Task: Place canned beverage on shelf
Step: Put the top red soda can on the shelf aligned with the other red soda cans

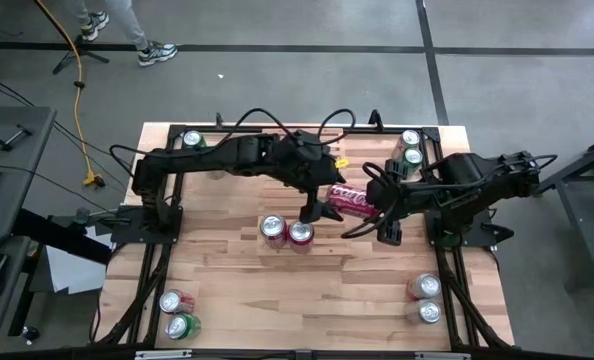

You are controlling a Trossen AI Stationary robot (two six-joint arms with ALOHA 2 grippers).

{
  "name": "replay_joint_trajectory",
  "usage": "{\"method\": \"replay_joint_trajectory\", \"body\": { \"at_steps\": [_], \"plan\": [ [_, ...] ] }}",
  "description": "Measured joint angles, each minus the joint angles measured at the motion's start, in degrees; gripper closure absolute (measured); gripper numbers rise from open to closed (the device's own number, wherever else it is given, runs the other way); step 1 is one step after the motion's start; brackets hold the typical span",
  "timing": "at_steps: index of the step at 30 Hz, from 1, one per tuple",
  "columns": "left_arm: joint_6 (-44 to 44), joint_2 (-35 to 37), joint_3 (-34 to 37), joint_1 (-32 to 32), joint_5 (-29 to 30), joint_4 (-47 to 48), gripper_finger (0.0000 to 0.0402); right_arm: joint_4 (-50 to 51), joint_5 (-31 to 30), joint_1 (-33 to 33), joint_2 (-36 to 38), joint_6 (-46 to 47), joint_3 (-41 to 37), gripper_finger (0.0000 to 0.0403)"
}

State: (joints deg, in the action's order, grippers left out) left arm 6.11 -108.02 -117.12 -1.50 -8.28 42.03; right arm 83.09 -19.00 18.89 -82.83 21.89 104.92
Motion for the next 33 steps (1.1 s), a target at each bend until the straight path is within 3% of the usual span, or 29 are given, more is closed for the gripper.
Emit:
{"method": "replay_joint_trajectory", "body": {
  "at_steps": [6,13,20,22,26,33],
  "plan": [
    [0.2,0.0,0.0,0.0,0.0,-0.2,0.0095,-1.0,-0.7,-0.5,0.0,-0.5,0.0,0.012],
    [0.5,0.0,0.0,-0.3,1.1,-0.5,0.0202,-1.0,-0.9,-0.5,0.0,-1.4,0.0,0.012],
    [1.0,0.0,0.0,-0.4,1.4,0.0,0.0202,-0.9,-1.6,-0.5,0.0,-1.8,-0.1,0.0117],
    [1.4,0.1,0.0,-0.4,2.5,0.5,0.0202,-1.0,-1.9,-0.5,0.0,-1.7,-0.1,0.0085],
    [3.3,0.3,-0.1,-1.0,8.1,4.9,0.0202,-0.6,-5.1,-0.5,0.2,0.8,0.1,0.0019],
    [5.6,1.0,-5.9,-3.8,20.8,18.5,0.0207,3.5,-9.4,-0.1,2.5,5.2,0.0,0.0022]
  ]
}}
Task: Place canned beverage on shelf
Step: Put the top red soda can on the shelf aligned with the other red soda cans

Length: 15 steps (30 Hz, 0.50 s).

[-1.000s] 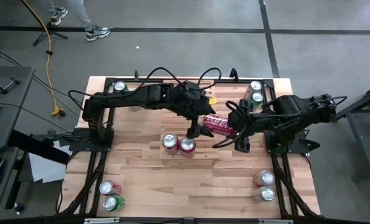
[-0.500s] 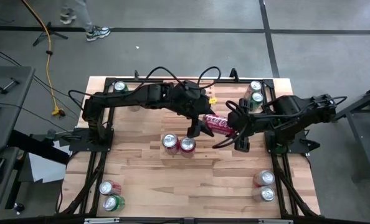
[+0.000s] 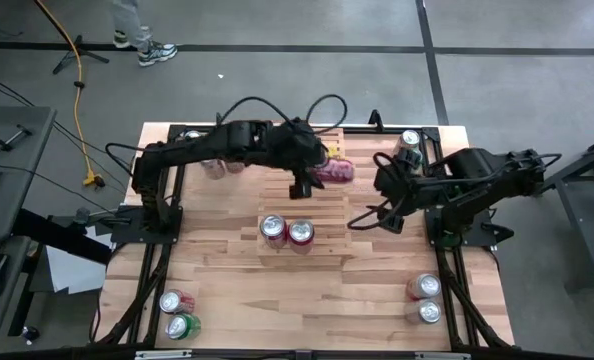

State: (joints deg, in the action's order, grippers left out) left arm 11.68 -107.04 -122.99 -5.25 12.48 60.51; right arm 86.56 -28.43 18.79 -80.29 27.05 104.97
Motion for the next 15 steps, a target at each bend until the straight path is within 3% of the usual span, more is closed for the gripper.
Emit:
{"method": "replay_joint_trajectory", "body": {
  "at_steps": [3,6,12,15],
  "plan": [
    [-3.0,2.2,-0.2,-2.0,-0.5,0.4,0.0219,0.2,-1.5,1.3,1.7,2.8,0.0,0.0022],
    [-5.7,5.9,0.9,-3.6,-0.9,-3.1,0.0284,-0.1,-6.1,3.8,4.2,6.5,-2.2,0.0022],
    [-8.6,12.3,6.4,-6.0,-4.8,-12.2,0.0375,-7.4,-16.0,9.9,11.8,16.7,-15.4,0.0021],
    [-8.8,14.0,8.5,-6.8,-5.2,-12.7,0.0397,-13.8,-16.7,10.6,14.9,18.0,-21.3,0.002]
  ]
}}
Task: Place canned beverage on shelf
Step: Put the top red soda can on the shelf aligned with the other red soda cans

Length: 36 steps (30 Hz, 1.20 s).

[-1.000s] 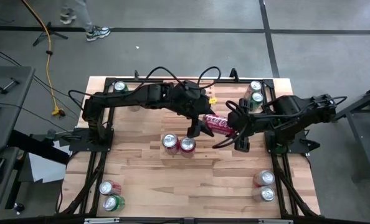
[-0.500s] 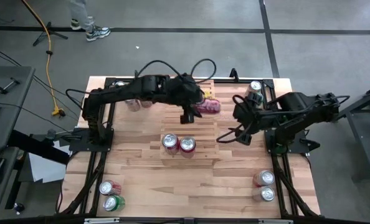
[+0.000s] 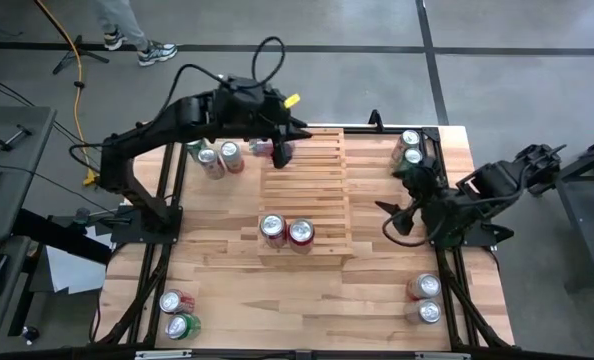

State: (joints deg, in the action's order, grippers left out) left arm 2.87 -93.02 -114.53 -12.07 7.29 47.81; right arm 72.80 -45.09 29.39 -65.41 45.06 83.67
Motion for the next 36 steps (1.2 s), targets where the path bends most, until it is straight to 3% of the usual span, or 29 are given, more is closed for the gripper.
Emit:
{"method": "replay_joint_trajectory", "body": {
  "at_steps": [2,9,18,36],
  "plan": [
    [1.0,0.3,0.5,-0.4,0.5,3.7,0.0385,-3.1,0.5,0.0,1.3,0.1,-2.6,0.002],
    [4.1,6.4,0.3,-0.6,13.2,5.8,0.0377,-7.7,0.8,-0.1,2.0,-1.5,-4.3,0.002],
    [-0.8,13.4,0.3,-1.2,15.5,9.8,0.04,-8.0,-0.6,-0.1,2.0,-3.1,-4.3,0.002],
    [-4.3,15.4,0.4,-0.9,15.7,17.8,0.0401,-11.1,-0.6,-0.1,2.0,-1.4,-4.3,0.002]
  ]
}}
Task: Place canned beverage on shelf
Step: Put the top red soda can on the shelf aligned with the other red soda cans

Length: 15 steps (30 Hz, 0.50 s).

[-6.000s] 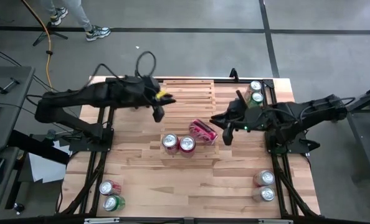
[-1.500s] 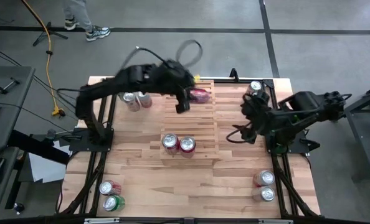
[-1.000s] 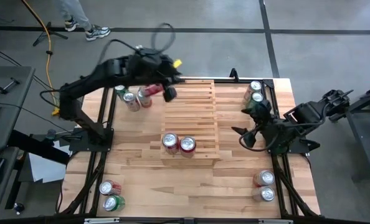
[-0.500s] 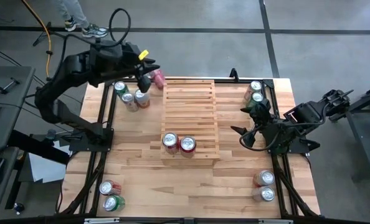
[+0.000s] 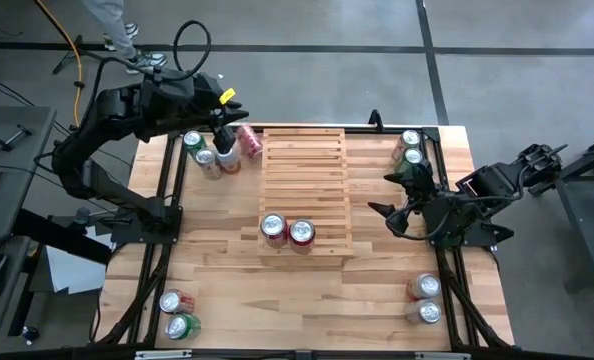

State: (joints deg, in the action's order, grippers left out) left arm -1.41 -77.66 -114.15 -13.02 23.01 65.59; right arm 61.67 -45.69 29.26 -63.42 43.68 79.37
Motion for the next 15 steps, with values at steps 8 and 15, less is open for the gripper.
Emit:
{"method": "replay_joint_trajectory", "body": {
  "at_steps": [8,15],
  "plan": [
    [2.3,0.2,0.0,0.0,0.2,1.1,0.0401,0.1,0.0,0.0,0.0,-0.2,0.0,0.002],
    [6.6,-0.3,0.0,-0.4,0.7,1.1,0.0355,0.2,-0.6,-0.2,0.0,-4.0,0.0,0.002]
  ]
}}
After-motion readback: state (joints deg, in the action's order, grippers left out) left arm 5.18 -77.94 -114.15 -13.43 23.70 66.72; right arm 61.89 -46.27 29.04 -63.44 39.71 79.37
